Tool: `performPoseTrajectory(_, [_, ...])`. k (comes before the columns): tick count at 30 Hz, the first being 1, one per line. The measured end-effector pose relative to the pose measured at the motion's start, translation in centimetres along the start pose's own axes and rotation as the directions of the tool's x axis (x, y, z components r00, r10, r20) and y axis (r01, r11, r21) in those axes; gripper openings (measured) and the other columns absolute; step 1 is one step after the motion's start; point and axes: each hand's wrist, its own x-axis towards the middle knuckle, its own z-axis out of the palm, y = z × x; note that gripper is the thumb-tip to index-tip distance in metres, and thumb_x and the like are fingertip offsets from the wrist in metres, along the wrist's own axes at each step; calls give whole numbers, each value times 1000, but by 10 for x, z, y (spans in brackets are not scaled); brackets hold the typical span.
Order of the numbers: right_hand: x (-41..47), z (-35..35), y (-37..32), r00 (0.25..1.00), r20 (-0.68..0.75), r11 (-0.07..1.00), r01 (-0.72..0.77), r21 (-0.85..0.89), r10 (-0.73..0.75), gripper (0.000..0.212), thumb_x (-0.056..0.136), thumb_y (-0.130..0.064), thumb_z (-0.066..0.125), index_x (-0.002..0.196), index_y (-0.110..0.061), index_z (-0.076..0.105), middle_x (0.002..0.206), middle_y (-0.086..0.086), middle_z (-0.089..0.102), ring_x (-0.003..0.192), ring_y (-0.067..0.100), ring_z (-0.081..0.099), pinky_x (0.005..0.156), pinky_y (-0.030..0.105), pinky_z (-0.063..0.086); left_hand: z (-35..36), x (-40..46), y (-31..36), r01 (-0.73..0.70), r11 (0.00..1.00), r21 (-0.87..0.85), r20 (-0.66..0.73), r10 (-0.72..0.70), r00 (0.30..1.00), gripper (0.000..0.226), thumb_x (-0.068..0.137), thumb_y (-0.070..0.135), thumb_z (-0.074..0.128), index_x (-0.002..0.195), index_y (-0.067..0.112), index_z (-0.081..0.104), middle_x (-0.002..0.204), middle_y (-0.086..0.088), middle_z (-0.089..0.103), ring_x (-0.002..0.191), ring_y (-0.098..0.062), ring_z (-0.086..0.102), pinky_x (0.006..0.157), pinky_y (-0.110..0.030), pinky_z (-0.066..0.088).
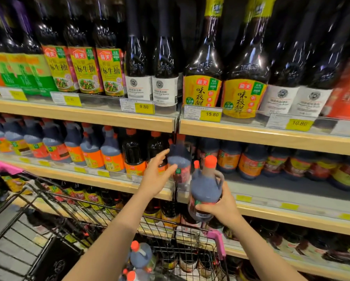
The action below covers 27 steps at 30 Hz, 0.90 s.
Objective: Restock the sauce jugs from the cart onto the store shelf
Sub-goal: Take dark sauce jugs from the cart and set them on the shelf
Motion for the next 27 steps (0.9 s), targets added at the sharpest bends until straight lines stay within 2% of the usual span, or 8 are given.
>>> performPoseTrajectory(4, [29, -18, -13, 993, -59, 993, 103, -48, -106, 87, 48, -27, 89, 115, -45, 38, 123, -7, 53, 112, 7, 53, 85, 11, 46, 23, 8, -30, -115, 948, 298, 91, 92, 992, 59, 89, 28, 59, 140, 38, 31, 152, -5, 19, 141, -18, 16, 114, -40, 24])
performPoseTrajectory(6, [44, -20, -13, 985, -81, 985, 143, -97, -151, 83, 51, -24, 89, 116, -41, 40, 122, -10, 52, 112, 9, 52, 88, 24, 46, 37, 14, -42, -159, 905, 394, 125, 119, 985, 66, 90, 26, 57, 143, 39, 21, 157, -3, 3, 145, -20, 1, 115, -40, 16])
performPoseTrajectory(9, [62, -15, -4, 973, -148, 977, 158, -140, -179, 74, 55, -14, 89, 111, -29, 42, 109, -18, 51, 103, 13, 53, 82, 31, 46, 49, 19, -59, -197, 866, 460, 107, 167, 980, 73, 91, 26, 56, 143, 42, 8, 158, 0, -7, 145, -21, -2, 115, -36, 18])
performPoseTrajectory(12, [77, -10, 16, 973, -210, 990, 70, -120, -94, 73, 53, -14, 90, 110, -23, 45, 107, -7, 57, 101, 15, 56, 82, 32, 48, 56, 20, -74, -241, 842, 483, 79, 233, 969, 78, 90, 26, 57, 142, 47, 1, 156, 6, -13, 145, -20, 3, 110, -33, 28])
performPoseTrajectory(17, [101, -8, 44, 976, -209, 990, -92, -107, 68, 66, 41, -41, 92, 95, -13, 68, 96, 3, 73, 93, 15, 68, 82, 39, 57, 60, 21, -86, -280, 836, 472, 72, 280, 957, 88, 88, 28, 59, 139, 53, -8, 152, 13, -26, 145, -19, -1, 108, -36, 35])
performPoseTrajectory(20, [106, -6, 43, 976, -199, 990, -103, -93, 83, 37, 51, -20, 91, 77, -25, 66, 89, 1, 72, 88, 17, 69, 80, 33, 57, 61, 21, -91, -297, 840, 453, 77, 295, 952, 86, 89, 30, 58, 140, 52, -7, 151, 13, -29, 145, -17, -4, 107, -33, 34])
performPoseTrajectory(23, [109, -5, 40, 990, -114, 992, -87, -91, 77, 35, 57, -9, 88, 74, -27, 63, 82, -6, 70, 82, 10, 68, 68, 15, 54, 63, 20, -95, -311, 841, 443, 65, 315, 947, 85, 89, 31, 58, 140, 51, -7, 151, 14, -30, 145, -17, -4, 102, -25, 34])
performPoseTrajectory(27, [108, -5, 40, 992, -98, 994, -88, -63, 81, 37, 60, -3, 85, 79, -26, 63, 87, -4, 70, 81, 3, 65, 79, 26, 55, 64, 21, -98, -323, 837, 442, 55, 334, 941, 85, 88, 33, 59, 141, 50, -5, 151, 14, -29, 145, -17, -4, 96, -17, 26])
